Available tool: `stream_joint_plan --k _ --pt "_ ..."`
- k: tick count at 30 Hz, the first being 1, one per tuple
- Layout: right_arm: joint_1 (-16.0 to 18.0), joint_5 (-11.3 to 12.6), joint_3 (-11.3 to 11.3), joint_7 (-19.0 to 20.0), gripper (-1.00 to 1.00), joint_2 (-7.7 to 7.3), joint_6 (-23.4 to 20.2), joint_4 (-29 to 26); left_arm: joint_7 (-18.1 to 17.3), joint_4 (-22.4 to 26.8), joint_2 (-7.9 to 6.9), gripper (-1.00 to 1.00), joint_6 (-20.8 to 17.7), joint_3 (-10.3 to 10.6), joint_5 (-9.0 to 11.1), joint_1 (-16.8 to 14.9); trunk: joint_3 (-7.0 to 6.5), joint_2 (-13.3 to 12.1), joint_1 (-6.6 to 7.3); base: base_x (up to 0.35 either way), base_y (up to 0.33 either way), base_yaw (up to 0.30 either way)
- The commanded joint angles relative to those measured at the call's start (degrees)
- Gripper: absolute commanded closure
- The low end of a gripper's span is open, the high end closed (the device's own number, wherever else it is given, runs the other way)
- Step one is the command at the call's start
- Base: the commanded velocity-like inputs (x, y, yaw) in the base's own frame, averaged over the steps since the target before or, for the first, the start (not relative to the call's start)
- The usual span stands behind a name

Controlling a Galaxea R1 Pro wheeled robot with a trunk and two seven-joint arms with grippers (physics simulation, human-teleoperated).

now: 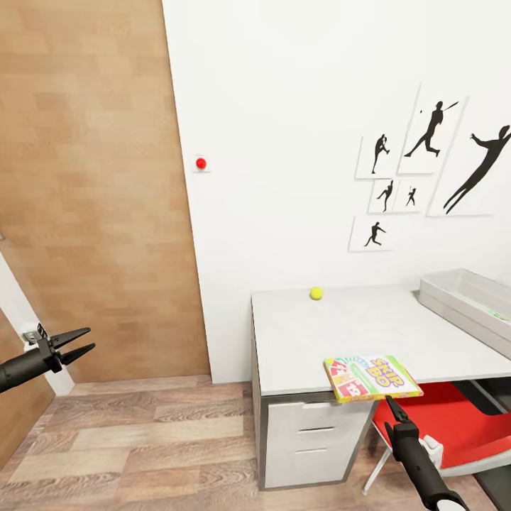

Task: Put all the toys in the child's room - the three board games (two on the bed and one on the table), the two jigsaw puzzles on the table, and the tennis ball on the table - inside the toy box on the table in the child's room.

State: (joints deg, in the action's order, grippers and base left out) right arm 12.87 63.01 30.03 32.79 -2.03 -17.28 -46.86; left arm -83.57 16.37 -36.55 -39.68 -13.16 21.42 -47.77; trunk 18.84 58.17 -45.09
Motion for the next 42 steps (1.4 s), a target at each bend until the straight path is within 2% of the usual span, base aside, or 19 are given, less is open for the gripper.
stream_joint_plan --k 1,11,20,33,40,42 --pt "0.05 0.54 0.12 0.09 -1.0 0.03 -0.55 0.01 -0.15 -0.02 -0.01 -1.0 -0.6 0.06 0.12 -0.04 0.07 0.04 -0.02 0.13 0.0 0.0" --pt "0.05 0.53 0.12 -0.04 -1.0 0.09 -0.56 0.01 -0.17 -0.02 -0.01 -1.0 -0.58 0.06 0.12 -0.04 0.07 0.04 -0.02 0.038 0.0 0.0" --pt "0.05 0.52 0.12 -0.14 -1.0 0.14 -0.56 0.01 -0.11 -0.02 0.05 -1.0 -0.66 0.06 0.12 -0.04 0.07 0.04 -0.02 0.163 0.0 0.0" --pt "0.05 0.45 0.12 -0.5 -1.0 0.08 -0.56 0.2 -0.18 -0.02 0.32 -1.0 -0.61 0.06 0.12 -0.04 0.07 0.04 -0.02 0.018 0.0 0.0" --pt "0.05 0.45 0.12 -0.51 -1.0 0.08 -0.56 0.42 -0.19 -0.02 0.34 -1.0 -0.65 0.06 0.12 -0.04 1.33 2.85 -1.56 0.0 0.0 0.0" --pt "0.05 0.45 0.12 -0.48 -1.0 0.09 -0.56 0.43 -0.19 -0.02 0.34 -1.0 -0.66 0.06 0.12 -0.04 1.33 2.85 -1.56 0.0 0.0 0.0"
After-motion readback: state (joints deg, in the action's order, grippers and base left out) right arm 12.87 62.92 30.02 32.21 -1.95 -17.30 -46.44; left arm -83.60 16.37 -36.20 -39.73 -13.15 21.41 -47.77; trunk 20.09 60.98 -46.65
